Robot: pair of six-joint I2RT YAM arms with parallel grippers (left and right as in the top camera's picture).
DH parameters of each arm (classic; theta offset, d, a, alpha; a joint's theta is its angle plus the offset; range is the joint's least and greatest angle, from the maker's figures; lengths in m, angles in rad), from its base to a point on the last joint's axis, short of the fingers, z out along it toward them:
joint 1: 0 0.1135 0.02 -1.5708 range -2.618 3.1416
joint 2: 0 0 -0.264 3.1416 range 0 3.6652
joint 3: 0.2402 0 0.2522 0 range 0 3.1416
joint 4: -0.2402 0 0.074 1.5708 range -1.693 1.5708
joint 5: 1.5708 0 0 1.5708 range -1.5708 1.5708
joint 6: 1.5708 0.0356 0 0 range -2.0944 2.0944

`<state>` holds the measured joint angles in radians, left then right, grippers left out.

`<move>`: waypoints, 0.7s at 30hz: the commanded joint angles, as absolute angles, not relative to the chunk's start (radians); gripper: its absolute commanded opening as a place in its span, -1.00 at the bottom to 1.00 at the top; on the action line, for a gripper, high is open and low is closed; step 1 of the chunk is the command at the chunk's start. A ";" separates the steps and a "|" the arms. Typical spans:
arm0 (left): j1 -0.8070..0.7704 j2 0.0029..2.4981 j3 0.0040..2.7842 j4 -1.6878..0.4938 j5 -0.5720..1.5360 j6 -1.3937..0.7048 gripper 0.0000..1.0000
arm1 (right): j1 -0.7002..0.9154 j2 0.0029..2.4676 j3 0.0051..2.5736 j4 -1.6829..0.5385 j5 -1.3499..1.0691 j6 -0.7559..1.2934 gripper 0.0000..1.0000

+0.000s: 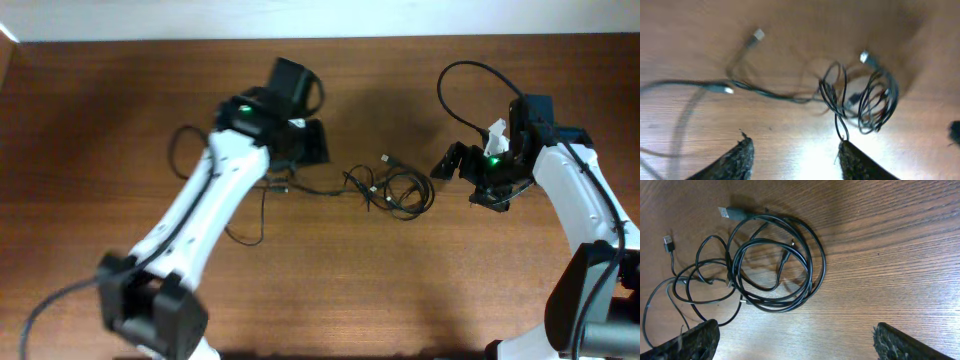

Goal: Untangle cables
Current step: 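Reach the left gripper to the cable loops near the right gripper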

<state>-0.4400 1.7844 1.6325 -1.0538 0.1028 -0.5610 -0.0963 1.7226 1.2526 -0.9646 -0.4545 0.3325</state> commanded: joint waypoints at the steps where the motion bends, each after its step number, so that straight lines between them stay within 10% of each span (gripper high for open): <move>1: -0.517 1.887 1.637 -1.037 0.162 -0.548 0.04 | -0.091 1.724 1.248 -0.963 -0.456 0.329 0.97; 11: -0.644 2.076 1.637 -0.925 0.179 -0.571 0.03 | -0.091 1.724 1.248 -0.967 -0.456 0.329 0.97; 21: -0.646 2.079 1.645 -0.913 0.267 -0.555 -1.00 | -0.091 1.724 1.248 -0.970 -0.456 0.329 0.97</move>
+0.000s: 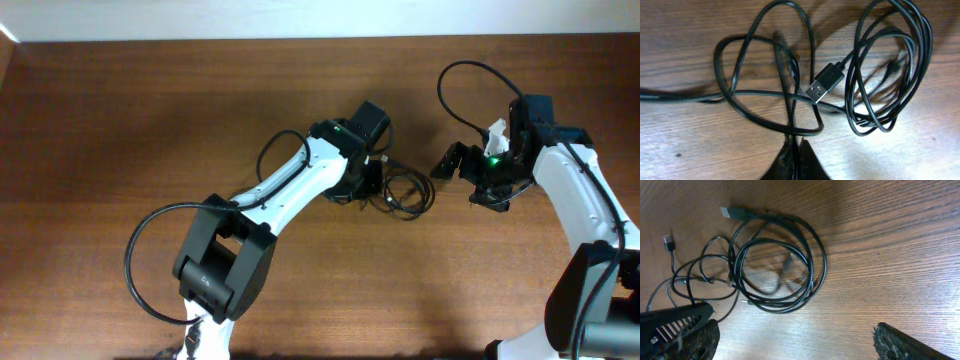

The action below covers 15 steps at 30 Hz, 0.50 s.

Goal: Untangle cables
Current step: 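Reach the left gripper to the cable loops near the right gripper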

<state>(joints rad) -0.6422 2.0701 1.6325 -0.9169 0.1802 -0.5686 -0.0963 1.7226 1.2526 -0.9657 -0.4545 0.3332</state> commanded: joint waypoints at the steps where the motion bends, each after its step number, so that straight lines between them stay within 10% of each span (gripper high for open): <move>1: -0.645 2.079 1.657 -0.914 0.326 -0.517 -1.00 | -0.091 1.724 1.248 -0.970 -0.456 0.329 0.97; 15: -0.645 2.064 2.117 -1.230 0.491 -0.228 -1.00 | -0.002 1.724 1.248 -0.964 -0.594 0.172 0.97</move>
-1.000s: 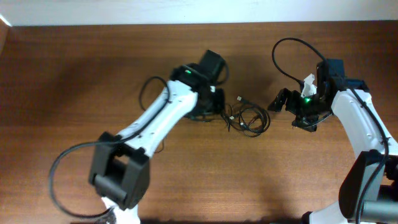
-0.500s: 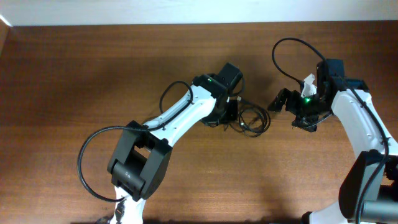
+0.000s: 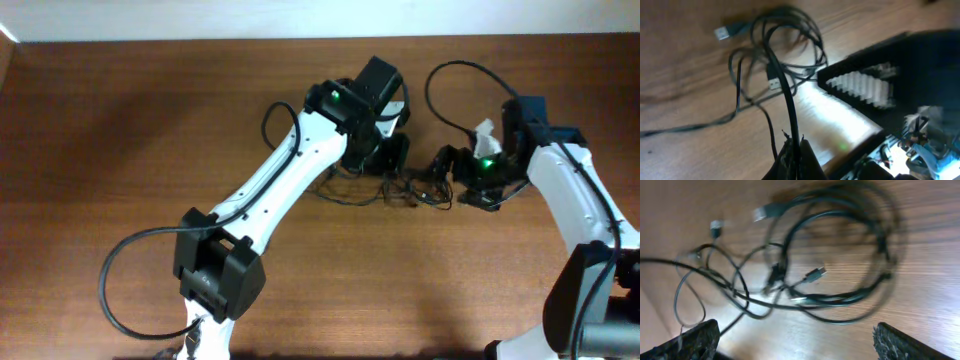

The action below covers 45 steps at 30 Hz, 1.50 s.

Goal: Untangle cables
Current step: 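Reach the left gripper to the cable loops near the right gripper, then pull the grasped cable up and left with the left gripper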

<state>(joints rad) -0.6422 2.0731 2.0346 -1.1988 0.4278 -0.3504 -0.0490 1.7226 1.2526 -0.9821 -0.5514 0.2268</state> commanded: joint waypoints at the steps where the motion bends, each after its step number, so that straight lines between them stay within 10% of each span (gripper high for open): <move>1: -0.645 2.059 2.146 -1.250 0.494 -0.207 -1.00 | 0.014 1.724 1.248 -0.951 -0.590 0.172 0.97; 8: -0.645 1.983 2.272 -1.303 0.494 -0.207 -1.00 | 0.067 1.724 1.248 -0.892 -0.451 0.314 1.00; 14: -0.645 1.879 2.275 -1.295 0.493 -0.207 -1.00 | 0.066 1.724 1.248 -0.889 -0.419 0.328 -0.43; 17: -0.645 1.831 2.275 -1.295 0.411 -0.207 -1.00 | 0.066 1.724 1.247 -0.905 -0.297 0.413 -0.82; 26: -0.602 1.644 2.275 -1.342 -0.482 -0.479 -1.00 | 0.063 1.724 1.247 -0.997 0.020 0.570 -0.83; 45: -0.121 1.593 2.275 -1.373 -0.206 -0.564 -1.00 | 0.044 1.724 1.247 -0.982 -0.118 0.524 -0.73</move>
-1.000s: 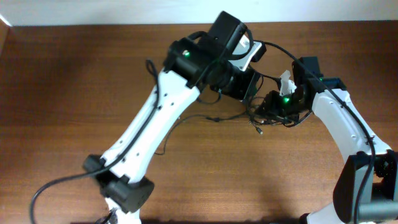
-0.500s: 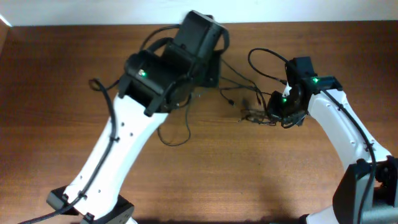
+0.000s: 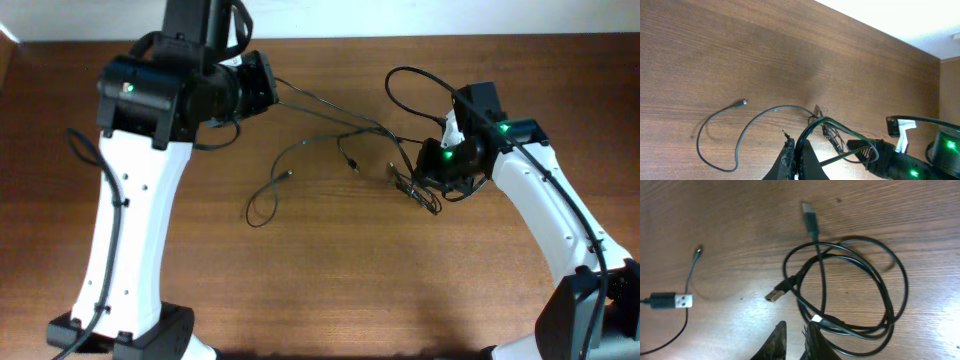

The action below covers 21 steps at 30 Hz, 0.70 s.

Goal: Untangle cables
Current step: 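Pull the grasped cable up and left with the left gripper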

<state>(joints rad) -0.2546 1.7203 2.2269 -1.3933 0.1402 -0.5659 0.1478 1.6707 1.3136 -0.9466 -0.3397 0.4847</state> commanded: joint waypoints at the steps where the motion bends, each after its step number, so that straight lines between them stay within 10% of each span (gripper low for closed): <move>1: -0.121 1.594 2.275 -1.373 -0.218 -0.564 -1.00 | 0.043 1.724 1.247 -0.983 -0.102 0.525 -0.73; 9: -0.121 1.607 2.275 -1.412 -0.570 -0.631 -1.00 | 0.043 1.724 1.247 -1.007 0.043 0.653 -0.60; 21: -0.121 1.683 2.275 -1.445 -0.513 -0.667 -1.00 | 0.043 1.724 1.247 -1.007 0.039 0.663 0.25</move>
<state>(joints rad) -0.2474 1.7130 2.2238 -1.4517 -0.0788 -0.6640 0.1478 1.6730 1.3037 -0.9661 -0.2710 0.5560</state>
